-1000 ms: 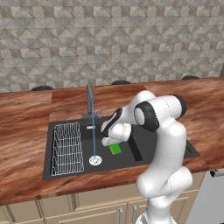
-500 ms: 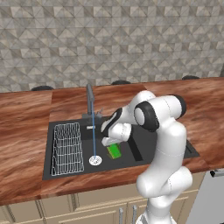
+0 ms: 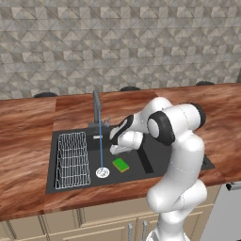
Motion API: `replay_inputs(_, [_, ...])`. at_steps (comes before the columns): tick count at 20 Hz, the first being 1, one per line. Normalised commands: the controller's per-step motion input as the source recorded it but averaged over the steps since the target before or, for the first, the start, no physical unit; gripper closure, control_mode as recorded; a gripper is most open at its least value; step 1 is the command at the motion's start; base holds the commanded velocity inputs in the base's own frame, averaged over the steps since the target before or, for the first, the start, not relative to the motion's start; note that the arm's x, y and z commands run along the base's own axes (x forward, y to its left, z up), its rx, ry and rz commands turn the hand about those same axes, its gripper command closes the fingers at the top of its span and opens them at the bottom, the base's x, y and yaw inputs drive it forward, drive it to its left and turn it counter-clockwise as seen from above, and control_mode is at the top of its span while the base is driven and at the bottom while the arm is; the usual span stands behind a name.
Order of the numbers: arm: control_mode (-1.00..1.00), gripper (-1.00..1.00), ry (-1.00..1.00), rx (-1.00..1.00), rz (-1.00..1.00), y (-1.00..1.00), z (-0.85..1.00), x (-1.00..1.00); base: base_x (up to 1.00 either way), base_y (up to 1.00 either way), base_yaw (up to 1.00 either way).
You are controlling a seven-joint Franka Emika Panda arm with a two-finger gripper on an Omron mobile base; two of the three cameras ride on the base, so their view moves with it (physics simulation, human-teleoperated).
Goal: Soak the sponge with water for a few seconds and then drop it inside the sink.
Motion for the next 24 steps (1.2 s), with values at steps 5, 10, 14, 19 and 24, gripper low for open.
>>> replay_inputs(5, [-1.00, -1.00, 0.00, 0.00, 0.00, 0.00, 0.47, -0.15, 0.00, 0.00, 0.00])
replay_inputs(10, [-1.00, -1.00, 0.00, 0.00, 0.00, -0.12, 0.33, -0.20, 0.00, 0.00, 0.00])
replay_inputs(14, [-1.00, -1.00, 0.00, -0.03, 0.00, -0.30, 0.28, -0.25, 0.00, 0.00, 0.00])
replay_inputs(19, [-1.00, -1.00, 0.00, -0.03, 0.00, -0.33, 0.43, -0.23, 0.00, 0.00, 0.00])
replay_inputs(24, [-1.00, -1.00, 0.00, -0.03, 0.00, -0.22, 0.63, -0.06, 0.00, 0.00, 0.00])
